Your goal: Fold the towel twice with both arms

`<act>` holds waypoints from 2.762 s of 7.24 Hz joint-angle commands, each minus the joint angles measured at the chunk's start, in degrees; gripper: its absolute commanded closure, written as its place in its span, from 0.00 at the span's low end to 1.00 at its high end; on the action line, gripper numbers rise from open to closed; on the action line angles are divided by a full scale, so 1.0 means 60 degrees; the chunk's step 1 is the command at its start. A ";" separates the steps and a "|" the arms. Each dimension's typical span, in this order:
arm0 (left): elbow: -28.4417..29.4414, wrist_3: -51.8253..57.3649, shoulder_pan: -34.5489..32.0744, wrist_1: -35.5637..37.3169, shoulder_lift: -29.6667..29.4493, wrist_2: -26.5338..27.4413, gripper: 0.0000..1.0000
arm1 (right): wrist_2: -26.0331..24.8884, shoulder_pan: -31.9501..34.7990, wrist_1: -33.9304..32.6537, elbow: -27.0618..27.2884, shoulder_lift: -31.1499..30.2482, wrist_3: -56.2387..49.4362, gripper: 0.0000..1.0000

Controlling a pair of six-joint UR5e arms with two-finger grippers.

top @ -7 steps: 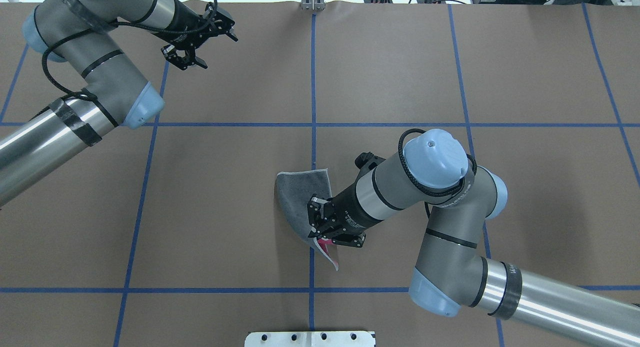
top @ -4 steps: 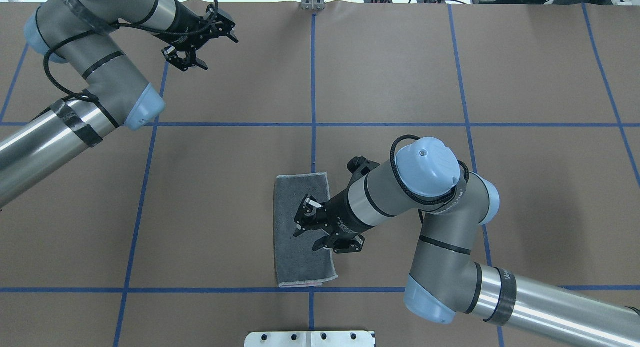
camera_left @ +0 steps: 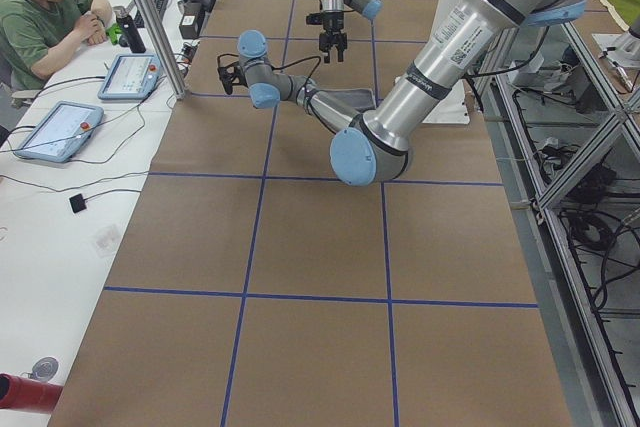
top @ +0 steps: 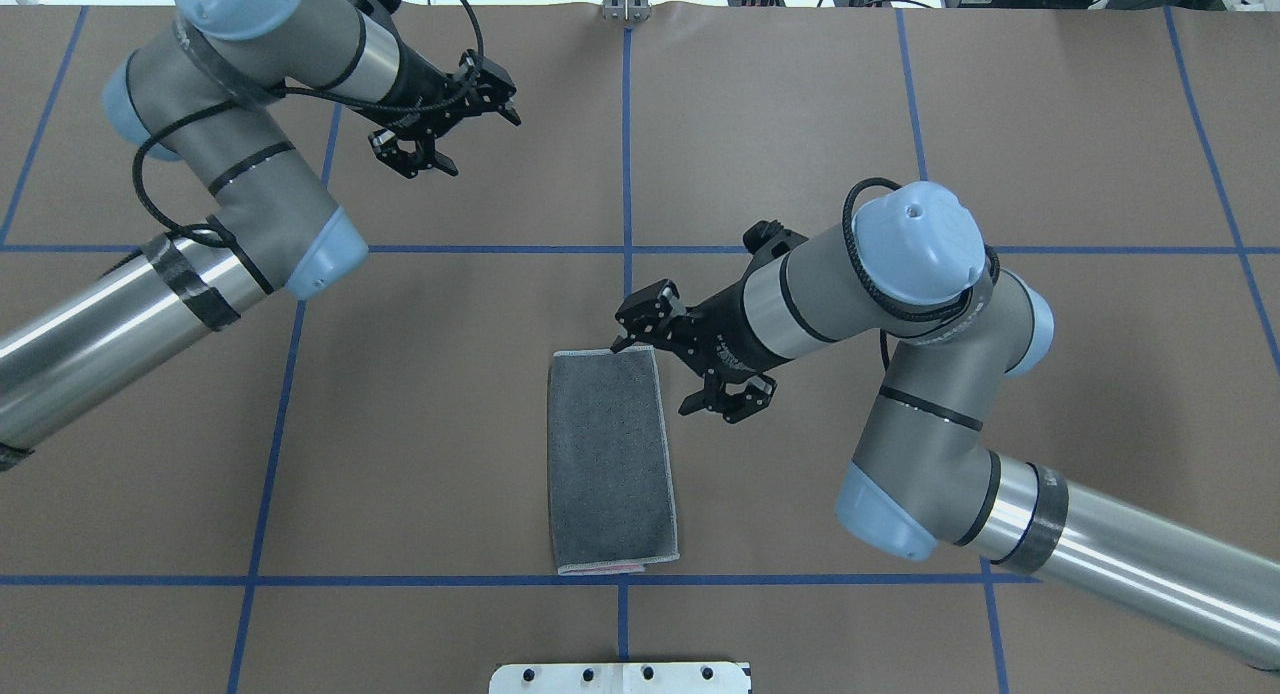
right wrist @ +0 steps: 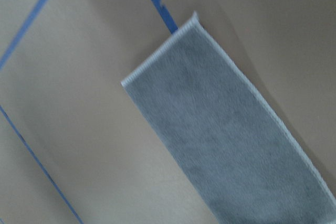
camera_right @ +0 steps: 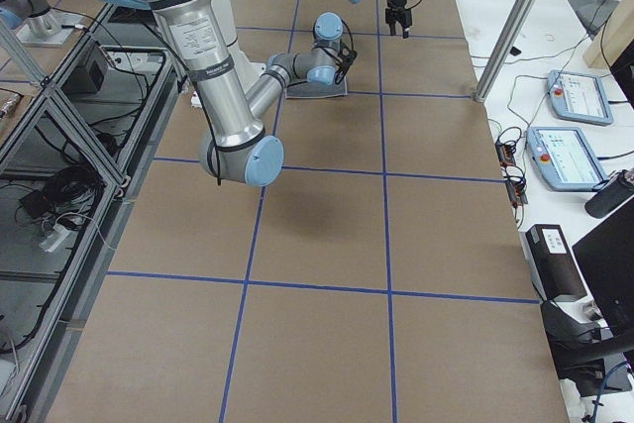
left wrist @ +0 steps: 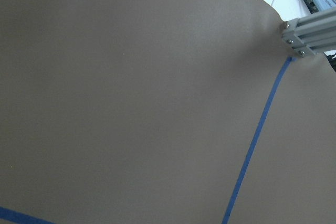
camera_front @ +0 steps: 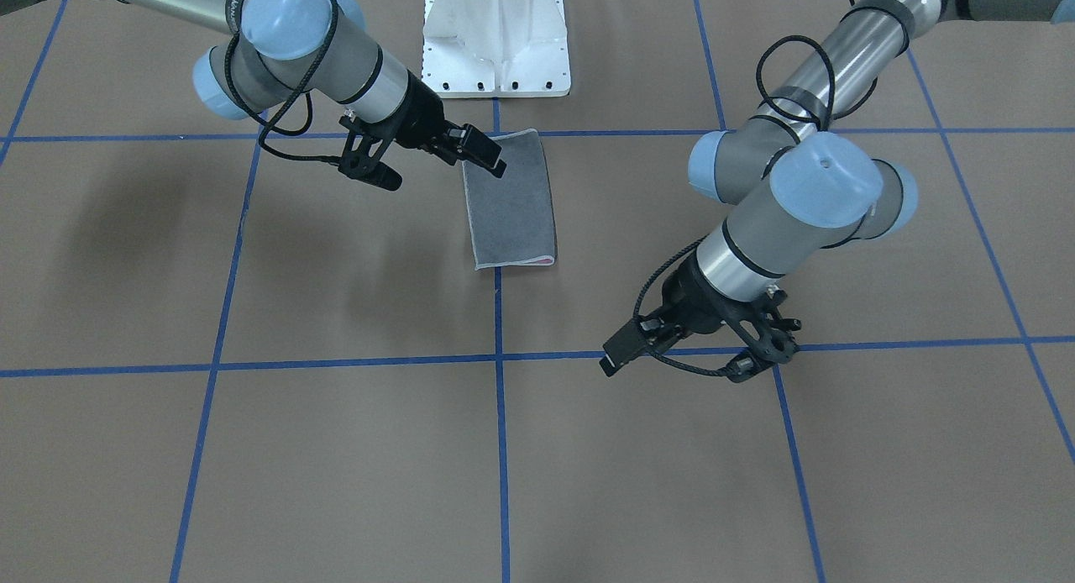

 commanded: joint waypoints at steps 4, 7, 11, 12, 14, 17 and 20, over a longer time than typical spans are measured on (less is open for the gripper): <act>-0.0685 0.3355 0.2211 0.0056 0.0685 0.2056 0.01 | 0.0623 0.1910 -0.0053 -0.0336 -0.0287 -0.1954 0.00; -0.1214 0.3891 0.2565 0.0056 0.1218 0.2209 0.02 | 0.1242 0.2469 -0.0068 -0.0556 -0.0316 -0.2426 0.00; -0.1287 0.3803 0.2975 0.0085 0.1145 0.2224 0.22 | 0.1403 0.2543 -0.0039 -0.0571 -0.0448 -0.2602 0.00; -0.1287 0.3803 0.3006 0.0085 0.1145 0.2209 0.31 | 0.1432 0.2586 -0.0039 -0.0571 -0.0477 -0.2602 0.00; -0.1273 0.3803 0.3064 0.0085 0.1130 0.2209 0.41 | 0.1447 0.2630 -0.0039 -0.0586 -0.0492 -0.2617 0.00; -0.1258 0.3803 0.3240 0.0100 0.1116 0.2209 0.55 | 0.1462 0.2645 -0.0024 -0.0586 -0.0624 -0.2617 0.00; -0.1287 0.3803 0.3240 0.0419 0.0926 0.2165 1.00 | 0.1447 0.2645 -0.0024 -0.0586 -0.0638 -0.2617 0.00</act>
